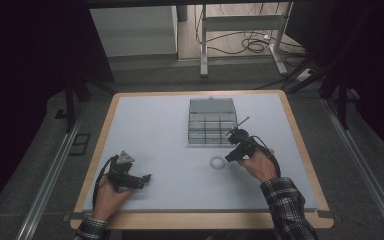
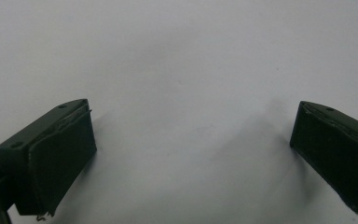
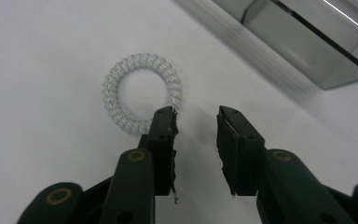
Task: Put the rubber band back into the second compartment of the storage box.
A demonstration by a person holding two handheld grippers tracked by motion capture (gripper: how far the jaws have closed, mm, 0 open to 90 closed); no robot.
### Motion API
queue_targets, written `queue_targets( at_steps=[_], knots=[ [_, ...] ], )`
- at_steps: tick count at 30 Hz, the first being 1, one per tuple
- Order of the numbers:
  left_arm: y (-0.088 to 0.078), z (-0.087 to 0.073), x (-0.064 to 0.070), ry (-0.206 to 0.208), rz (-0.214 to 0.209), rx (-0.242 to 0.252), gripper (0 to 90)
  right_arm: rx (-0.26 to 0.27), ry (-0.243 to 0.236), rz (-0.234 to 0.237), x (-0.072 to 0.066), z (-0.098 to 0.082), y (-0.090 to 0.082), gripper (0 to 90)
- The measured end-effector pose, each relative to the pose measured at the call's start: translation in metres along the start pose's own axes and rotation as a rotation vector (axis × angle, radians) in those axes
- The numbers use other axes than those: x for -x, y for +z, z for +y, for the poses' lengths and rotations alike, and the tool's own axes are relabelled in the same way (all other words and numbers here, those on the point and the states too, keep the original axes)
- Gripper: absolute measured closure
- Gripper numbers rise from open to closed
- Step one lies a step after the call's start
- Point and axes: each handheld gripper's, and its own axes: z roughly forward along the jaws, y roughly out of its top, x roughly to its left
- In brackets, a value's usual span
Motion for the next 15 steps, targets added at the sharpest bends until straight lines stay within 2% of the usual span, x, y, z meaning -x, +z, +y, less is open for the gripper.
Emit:
queue_targets(
  at_steps=[8, 15],
  knots=[
    [0.0, 0.0, 0.0, 0.0, 0.0, 0.0, 0.0, -0.059, -0.039, 0.006, -0.009, 0.018, 0.009, 71.5],
    [0.0, 0.0, 0.0, -0.003, -0.002, 0.002, 0.0, -0.145, -0.079, -0.018, -0.017, 0.033, 0.021, 71.7]
  ],
)
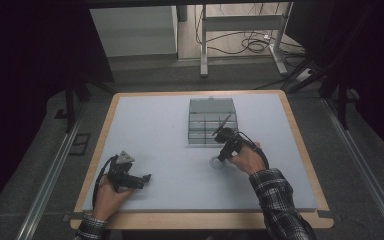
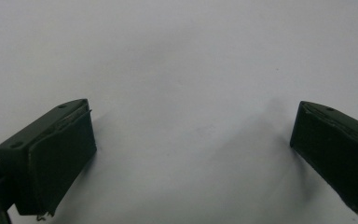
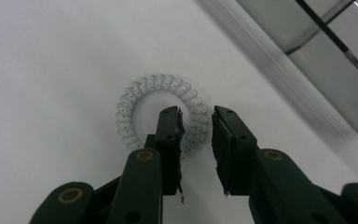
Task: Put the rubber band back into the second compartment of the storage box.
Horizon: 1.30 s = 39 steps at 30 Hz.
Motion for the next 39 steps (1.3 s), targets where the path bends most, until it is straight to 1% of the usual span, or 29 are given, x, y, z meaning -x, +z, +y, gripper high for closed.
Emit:
queue_targets(
  at_steps=[3, 9, 10, 13, 14, 17, 18, 21, 22, 24, 25, 26, 27, 29, 32, 33, 36, 39],
  knots=[
    [0.0, 0.0, 0.0, -0.001, -0.001, 0.0, 0.0, -0.032, -0.015, -0.014, -0.002, 0.006, 0.004, 72.7],
    [0.0, 0.0, 0.0, 0.0, 0.0, 0.0, 0.0, -0.106, -0.06, -0.054, -0.007, 0.015, 0.009, 79.2],
    [0.0, 0.0, 0.0, 0.0, 0.0, 0.0, 0.0, -0.115, -0.056, -0.048, -0.008, 0.016, 0.01, 80.6],
    [0.0, 0.0, 0.0, -0.001, -0.001, 0.001, 0.0, -0.139, -0.05, -0.057, -0.009, 0.019, 0.01, 82.1],
    [0.0, 0.0, 0.0, -0.001, -0.002, 0.001, 0.0, -0.144, -0.044, -0.054, -0.009, 0.02, 0.01, 82.2],
    [0.0, 0.0, 0.0, -0.001, -0.001, 0.001, 0.0, -0.141, -0.034, -0.044, -0.008, 0.02, 0.01, 82.3],
    [0.0, 0.0, 0.0, -0.001, -0.002, 0.001, 0.0, -0.137, -0.022, -0.036, -0.008, 0.021, 0.008, 82.3],
    [0.0, 0.0, 0.0, -0.001, -0.001, 0.001, 0.0, -0.132, -0.016, -0.033, -0.007, 0.021, 0.005, 82.3],
    [0.0, 0.0, 0.0, -0.001, -0.001, 0.001, 0.0, -0.123, -0.018, -0.026, -0.006, 0.02, 0.002, 82.3],
    [0.0, 0.0, 0.0, 0.0, 0.0, 0.0, 0.0, -0.113, -0.007, -0.023, -0.006, 0.021, -0.006, 82.3],
    [0.0, 0.0, 0.0, 0.0, 0.0, 0.0, 0.0, -0.113, -0.007, -0.023, -0.006, 0.021, -0.006, 82.3],
    [0.0, 0.0, 0.0, 0.001, 0.0, -0.001, 0.0, -0.106, -0.007, -0.02, -0.005, 0.021, -0.011, 82.3],
    [0.0, 0.0, 0.0, 0.001, 0.0, -0.001, 0.0, -0.106, -0.007, -0.02, -0.005, 0.021, -0.011, 82.3],
    [0.0, 0.0, 0.0, 0.001, 0.0, -0.001, 0.0, -0.104, 0.001, -0.019, -0.005, 0.022, -0.016, 82.3],
    [0.0, 0.0, 0.0, 0.001, 0.0, -0.001, 0.0, -0.098, -0.005, -0.02, -0.004, 0.024, -0.025, 82.3],
    [0.0, 0.0, 0.0, 0.001, 0.0, -0.001, 0.0, -0.098, -0.005, -0.02, -0.004, 0.024, -0.025, 82.3],
    [0.0, 0.0, 0.0, 0.001, 0.001, -0.001, 0.0, -0.096, 0.003, -0.022, -0.003, 0.027, -0.033, 82.3],
    [0.0, 0.0, 0.0, 0.0, 0.0, 0.0, 0.0, -0.093, 0.003, -0.025, -0.003, 0.029, -0.038, 82.3]
  ],
)
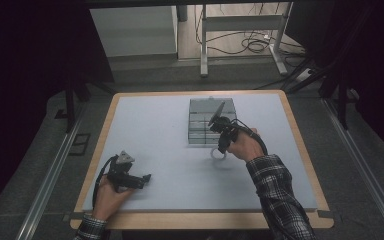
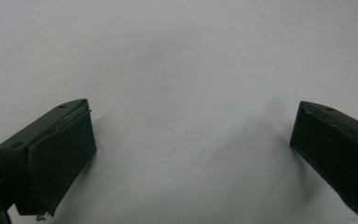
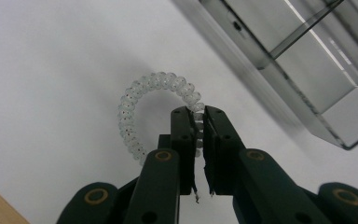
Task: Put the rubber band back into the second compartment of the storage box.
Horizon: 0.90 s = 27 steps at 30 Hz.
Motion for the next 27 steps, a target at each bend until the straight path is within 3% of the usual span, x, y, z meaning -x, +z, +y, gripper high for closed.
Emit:
queue_targets(
  at_steps=[14, 20, 27],
  knots=[
    [0.0, 0.0, 0.0, -0.001, 0.0, 0.001, 0.0, 0.077, 0.031, -0.011, 0.01, 0.002, -0.014, 82.3],
    [0.0, 0.0, 0.0, -0.002, -0.001, 0.001, 0.0, 0.142, 0.063, -0.016, 0.015, 0.002, -0.017, 82.3],
    [0.0, 0.0, 0.0, -0.001, -0.002, 0.001, 0.0, 0.238, 0.103, -0.054, 0.022, 0.002, -0.016, 82.3]
  ],
)
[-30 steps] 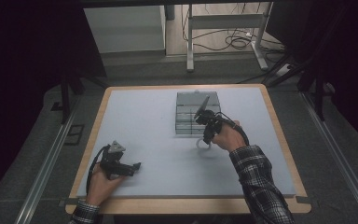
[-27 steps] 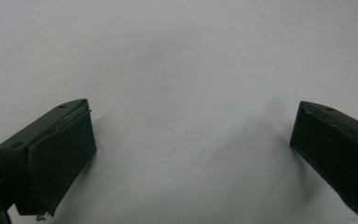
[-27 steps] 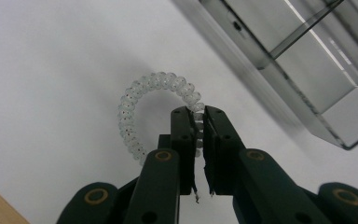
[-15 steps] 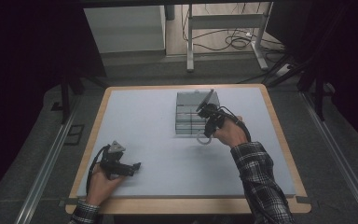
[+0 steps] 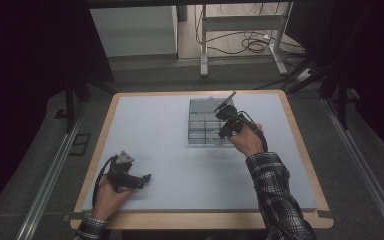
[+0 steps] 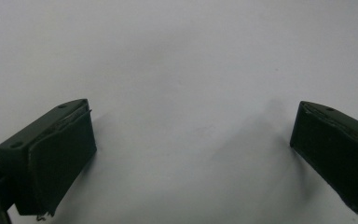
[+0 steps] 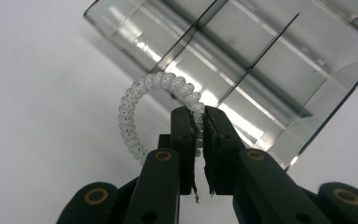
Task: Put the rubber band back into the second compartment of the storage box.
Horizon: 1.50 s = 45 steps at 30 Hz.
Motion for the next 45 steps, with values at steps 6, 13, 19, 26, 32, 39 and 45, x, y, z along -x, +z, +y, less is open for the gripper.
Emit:
queue_targets(
  at_steps=[6, 13, 19, 26, 32, 39, 45],
  knots=[
    [0.0, 0.0, 0.0, -0.001, -0.001, 0.001, 0.0, 0.058, 0.027, -0.021, 0.006, 0.001, 0.003, 82.3],
    [0.0, 0.0, 0.0, -0.001, -0.001, 0.001, 0.0, 0.138, 0.055, -0.056, 0.011, 0.002, 0.008, 82.3],
    [0.0, 0.0, 0.0, 0.0, -0.001, 0.0, 0.0, 0.192, 0.075, -0.074, 0.014, 0.004, 0.012, 82.3],
    [0.0, 0.0, 0.0, -0.001, -0.002, 0.001, 0.0, 0.265, 0.119, -0.102, 0.02, 0.006, 0.024, 82.3],
    [0.0, 0.0, 0.0, -0.002, -0.003, 0.001, 0.0, 0.302, 0.149, -0.113, 0.024, 0.008, 0.032, 82.2],
    [0.0, 0.0, -0.001, -0.003, -0.004, 0.002, 0.0, 0.343, 0.178, -0.132, 0.027, 0.01, 0.046, 82.3],
    [0.0, 0.0, -0.001, -0.005, -0.005, 0.003, 0.0, 0.365, 0.194, -0.156, 0.028, 0.014, 0.056, 82.3]
  ],
)
